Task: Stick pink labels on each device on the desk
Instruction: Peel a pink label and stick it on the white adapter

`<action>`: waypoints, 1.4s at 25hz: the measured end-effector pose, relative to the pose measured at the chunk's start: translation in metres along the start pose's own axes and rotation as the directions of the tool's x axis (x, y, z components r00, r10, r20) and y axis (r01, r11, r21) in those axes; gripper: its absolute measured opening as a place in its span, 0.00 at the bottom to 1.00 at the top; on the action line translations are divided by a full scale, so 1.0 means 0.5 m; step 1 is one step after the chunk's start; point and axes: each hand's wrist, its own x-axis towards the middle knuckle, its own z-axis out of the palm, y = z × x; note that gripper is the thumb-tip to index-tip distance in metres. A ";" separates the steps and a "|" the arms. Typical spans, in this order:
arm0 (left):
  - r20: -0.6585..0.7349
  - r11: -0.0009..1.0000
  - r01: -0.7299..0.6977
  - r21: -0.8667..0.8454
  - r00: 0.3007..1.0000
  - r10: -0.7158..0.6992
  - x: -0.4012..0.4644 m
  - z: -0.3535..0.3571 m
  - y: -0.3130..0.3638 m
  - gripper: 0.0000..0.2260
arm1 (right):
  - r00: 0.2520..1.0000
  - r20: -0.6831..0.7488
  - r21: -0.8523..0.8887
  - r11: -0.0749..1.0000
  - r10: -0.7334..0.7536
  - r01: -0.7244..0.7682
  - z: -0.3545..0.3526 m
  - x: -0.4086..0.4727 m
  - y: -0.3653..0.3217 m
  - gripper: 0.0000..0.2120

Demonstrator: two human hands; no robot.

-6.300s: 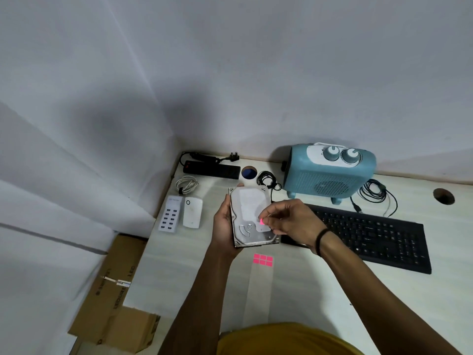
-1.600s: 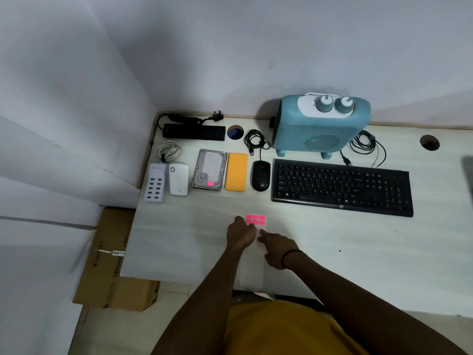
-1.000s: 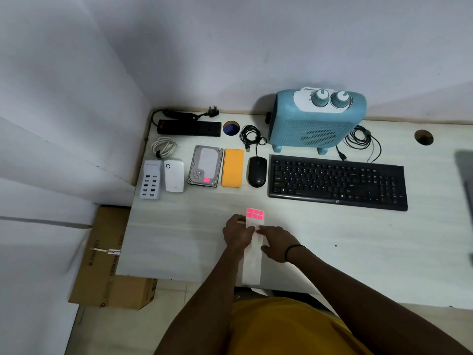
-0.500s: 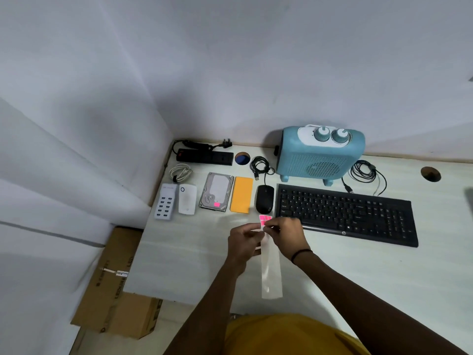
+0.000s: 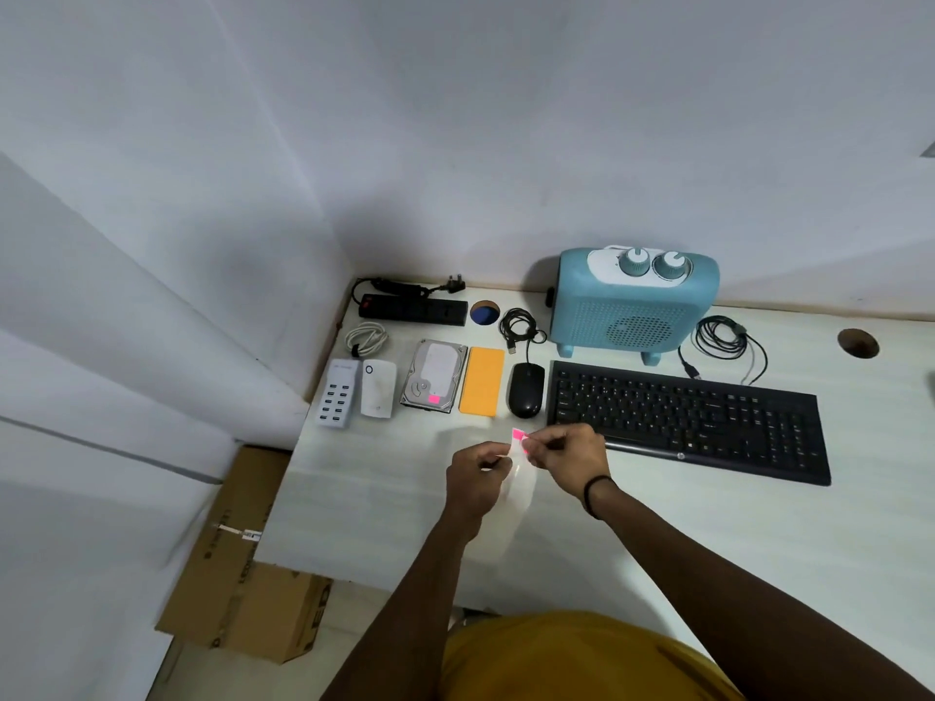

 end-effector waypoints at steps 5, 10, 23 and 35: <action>-0.005 0.880 0.442 -0.175 0.893 -0.449 0.003 0.016 -0.058 0.08 | 0.948 -0.007 0.343 0.891 0.319 -0.297 -0.018 -0.010 0.034 0.04; -0.041 0.831 0.523 -0.190 0.841 -0.539 0.004 0.004 -0.083 0.09 | 0.915 0.070 0.428 0.817 0.396 -0.386 -0.017 -0.017 0.063 0.07; -0.068 0.822 0.558 -0.115 0.821 -0.567 0.040 -0.080 -0.073 0.06 | 0.926 0.122 0.349 0.858 0.356 -0.376 0.093 0.041 -0.013 0.09; -0.487 0.937 0.324 0.131 0.844 -0.224 0.258 -0.276 -0.014 0.21 | 0.921 0.221 0.308 0.873 0.321 -0.379 0.207 0.164 -0.105 0.05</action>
